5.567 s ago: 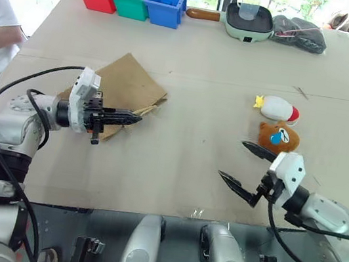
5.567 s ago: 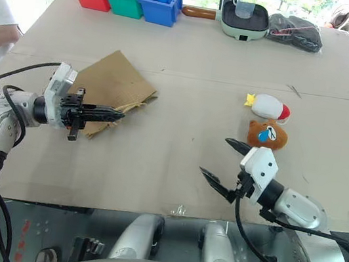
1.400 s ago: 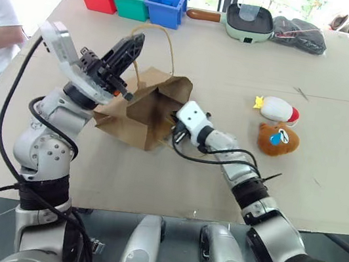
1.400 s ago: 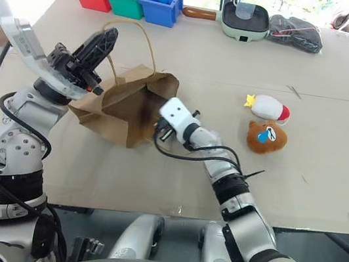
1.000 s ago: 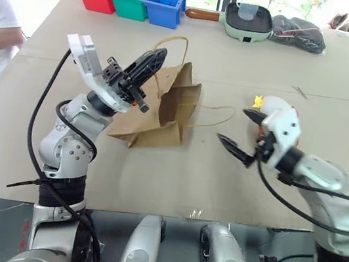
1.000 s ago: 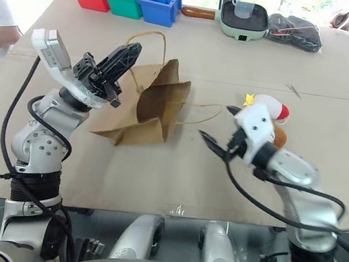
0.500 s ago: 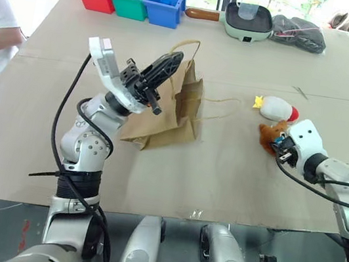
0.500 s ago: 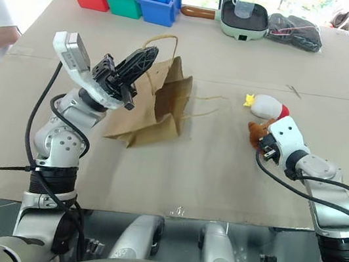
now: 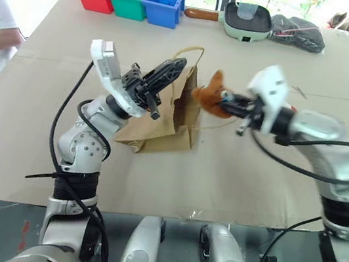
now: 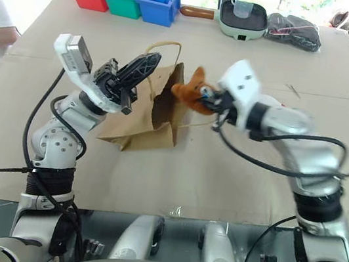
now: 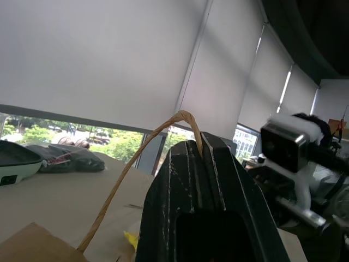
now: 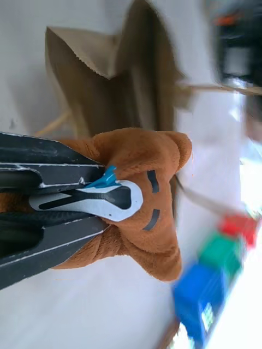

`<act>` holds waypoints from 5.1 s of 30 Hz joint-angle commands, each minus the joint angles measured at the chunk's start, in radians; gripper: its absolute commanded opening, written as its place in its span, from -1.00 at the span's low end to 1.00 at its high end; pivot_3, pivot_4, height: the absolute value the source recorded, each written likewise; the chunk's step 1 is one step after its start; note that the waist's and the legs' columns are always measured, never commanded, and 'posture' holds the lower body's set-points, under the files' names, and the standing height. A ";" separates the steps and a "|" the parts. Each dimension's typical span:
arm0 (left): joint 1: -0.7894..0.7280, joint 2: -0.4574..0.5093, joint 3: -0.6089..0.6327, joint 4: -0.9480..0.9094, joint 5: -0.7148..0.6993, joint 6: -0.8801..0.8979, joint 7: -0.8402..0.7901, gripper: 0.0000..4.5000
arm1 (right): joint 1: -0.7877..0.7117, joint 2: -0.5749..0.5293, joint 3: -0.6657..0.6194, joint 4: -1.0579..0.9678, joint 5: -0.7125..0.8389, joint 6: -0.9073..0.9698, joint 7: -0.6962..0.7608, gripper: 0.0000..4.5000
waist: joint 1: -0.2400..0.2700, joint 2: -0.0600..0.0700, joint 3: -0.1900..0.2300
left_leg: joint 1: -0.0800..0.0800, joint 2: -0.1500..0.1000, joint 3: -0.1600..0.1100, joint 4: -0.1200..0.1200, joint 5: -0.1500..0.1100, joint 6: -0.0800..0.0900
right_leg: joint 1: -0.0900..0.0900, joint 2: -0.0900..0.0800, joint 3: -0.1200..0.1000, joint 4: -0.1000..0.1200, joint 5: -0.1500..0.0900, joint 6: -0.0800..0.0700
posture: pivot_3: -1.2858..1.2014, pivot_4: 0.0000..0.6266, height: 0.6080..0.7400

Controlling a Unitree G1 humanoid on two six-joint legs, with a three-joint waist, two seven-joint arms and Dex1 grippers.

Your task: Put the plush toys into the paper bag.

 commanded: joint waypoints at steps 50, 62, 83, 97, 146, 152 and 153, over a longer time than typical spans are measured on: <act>0.037 0.014 0.063 -0.090 -0.090 0.004 0.018 -1.00 | 0.057 -0.057 -0.239 0.248 -0.066 -0.240 0.122 -0.99 | -0.006 0.003 0.002 | 0.000 0.000 0.001 -0.001 0.000 0.000 | 0.000 0.000 0.001 0.001 0.000 0.000 | 0.03 -0.52 1.00; -0.007 -0.033 0.006 -0.053 -0.055 0.001 0.000 -1.00 | -0.089 0.205 0.074 0.288 -0.187 -0.226 0.072 -0.99 | 0.006 0.002 0.002 | 0.000 -0.001 0.000 0.001 0.000 0.000 | 0.000 -0.001 0.000 0.002 0.000 0.000 | 0.03 -0.52 1.00; 0.150 -0.012 0.106 -0.142 -0.145 0.005 0.050 -1.00 | 0.049 0.226 -0.034 0.270 -0.081 -0.310 0.240 0.28 | 0.004 0.003 0.003 | 0.000 0.000 -0.001 0.000 0.000 0.000 | -0.001 -0.001 -0.001 0.004 0.000 0.000 | 0.03 -0.52 1.00; 0.064 -0.023 0.139 -0.071 -0.248 0.053 0.051 -1.00 | 0.377 0.071 -0.419 -0.303 0.222 0.454 -0.083 0.28 | -0.003 0.002 0.003 | 0.000 0.000 0.000 0.000 0.000 0.000 | -0.001 0.000 0.001 0.003 0.000 0.000 | 0.03 -0.52 1.00; -0.185 0.129 0.082 0.333 0.112 -0.126 -0.131 -1.00 | 0.006 0.131 -0.396 -0.255 0.697 0.282 -0.319 -0.98 | -0.004 0.003 0.003 | -0.002 0.000 0.001 -0.004 0.000 0.000 | -0.005 0.000 0.001 0.001 0.000 0.000 | 0.03 -0.52 1.00; -0.063 0.161 0.046 0.331 0.148 -0.063 -0.198 -1.00 | 0.100 0.066 -0.281 -0.335 0.619 0.240 -0.268 -0.98 | -0.007 0.003 0.003 | -0.002 0.000 0.002 -0.006 0.000 0.000 | -0.005 0.000 0.002 -0.001 0.000 0.000 | 0.03 -0.52 1.00; -0.046 0.161 0.049 0.321 0.153 -0.062 -0.189 -1.00 | 0.100 0.066 -0.278 -0.341 0.616 0.241 -0.273 -0.98 | -0.007 0.003 0.003 | -0.002 0.001 0.002 -0.006 0.000 0.000 | -0.006 0.000 0.002 -0.001 0.000 0.000 | 0.03 -0.52 1.00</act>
